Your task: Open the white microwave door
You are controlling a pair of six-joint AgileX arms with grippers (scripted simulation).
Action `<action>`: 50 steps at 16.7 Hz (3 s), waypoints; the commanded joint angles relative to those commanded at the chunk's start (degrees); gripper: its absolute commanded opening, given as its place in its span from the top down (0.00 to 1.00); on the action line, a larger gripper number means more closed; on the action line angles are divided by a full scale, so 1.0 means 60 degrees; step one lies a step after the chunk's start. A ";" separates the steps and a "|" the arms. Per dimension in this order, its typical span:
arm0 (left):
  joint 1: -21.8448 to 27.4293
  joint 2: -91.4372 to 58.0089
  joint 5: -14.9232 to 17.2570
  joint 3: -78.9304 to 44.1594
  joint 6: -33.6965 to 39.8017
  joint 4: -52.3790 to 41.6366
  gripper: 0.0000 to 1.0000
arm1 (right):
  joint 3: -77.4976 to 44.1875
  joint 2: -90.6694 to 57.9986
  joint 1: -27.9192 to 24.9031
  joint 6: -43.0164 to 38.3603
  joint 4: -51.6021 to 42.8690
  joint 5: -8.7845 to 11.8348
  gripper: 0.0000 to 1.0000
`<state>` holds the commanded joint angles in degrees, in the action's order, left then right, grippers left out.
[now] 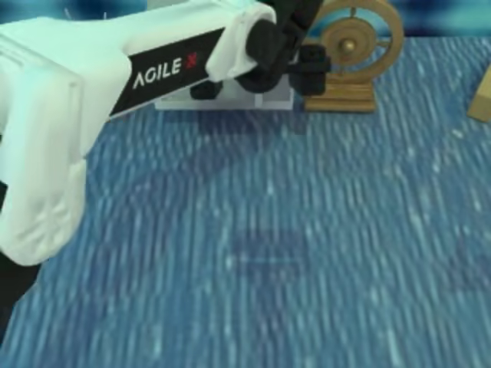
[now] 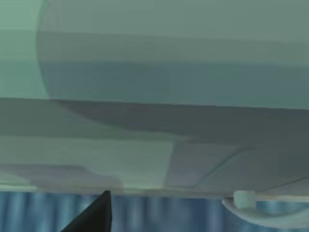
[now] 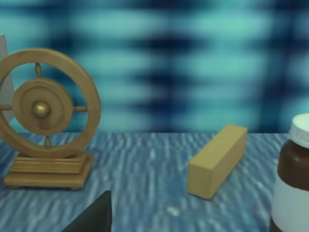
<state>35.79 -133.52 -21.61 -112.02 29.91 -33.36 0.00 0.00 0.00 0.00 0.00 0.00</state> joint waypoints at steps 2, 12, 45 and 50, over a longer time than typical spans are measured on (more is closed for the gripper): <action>-0.0156 -0.0492 0.0099 -0.0303 -0.0138 0.0283 0.00 | 0.0000 0.0000 0.0000 0.0000 0.0000 0.0000 0.00; -0.0197 -0.0595 0.0125 -0.0375 -0.0174 0.0355 0.45 | 0.0000 0.0000 0.0000 0.0000 0.0000 0.0000 0.00; 0.0106 0.0369 -0.0066 0.1286 0.0095 0.0954 1.00 | 0.0000 0.0000 0.0000 0.0000 0.0000 0.0000 0.00; 0.0106 0.0369 -0.0066 0.1286 0.0095 0.0954 1.00 | 0.0000 0.0000 0.0000 0.0000 0.0000 0.0000 0.00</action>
<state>36.43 -131.31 -22.01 -104.31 30.47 -27.64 0.00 0.00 0.00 0.00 0.00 0.00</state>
